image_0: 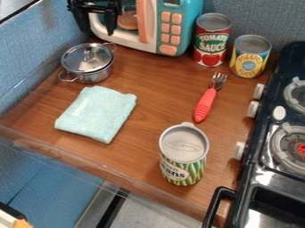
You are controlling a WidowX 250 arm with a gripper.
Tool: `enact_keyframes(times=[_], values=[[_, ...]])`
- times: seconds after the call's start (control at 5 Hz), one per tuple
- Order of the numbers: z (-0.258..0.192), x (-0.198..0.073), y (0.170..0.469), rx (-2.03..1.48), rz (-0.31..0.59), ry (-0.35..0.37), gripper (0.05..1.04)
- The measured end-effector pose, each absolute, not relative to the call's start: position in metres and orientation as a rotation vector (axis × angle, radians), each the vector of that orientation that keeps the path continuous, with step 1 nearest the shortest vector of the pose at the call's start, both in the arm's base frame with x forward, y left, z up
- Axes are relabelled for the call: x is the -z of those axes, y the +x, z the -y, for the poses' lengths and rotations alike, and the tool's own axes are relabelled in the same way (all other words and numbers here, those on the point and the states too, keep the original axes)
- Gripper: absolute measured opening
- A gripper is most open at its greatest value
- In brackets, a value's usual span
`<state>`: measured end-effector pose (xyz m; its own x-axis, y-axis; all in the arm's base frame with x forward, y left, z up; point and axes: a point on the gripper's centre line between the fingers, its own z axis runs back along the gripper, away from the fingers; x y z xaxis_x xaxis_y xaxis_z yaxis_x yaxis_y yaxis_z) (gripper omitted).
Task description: Put the cover in the silver pot
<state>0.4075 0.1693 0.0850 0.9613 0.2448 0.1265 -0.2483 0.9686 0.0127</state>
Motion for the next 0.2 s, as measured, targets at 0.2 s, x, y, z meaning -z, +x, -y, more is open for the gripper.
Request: enact_keyframes(times=[0.2], values=[[-0.1634, -0.0865, 0.4044, -0.201, 0.119, 0.027, 1.0]])
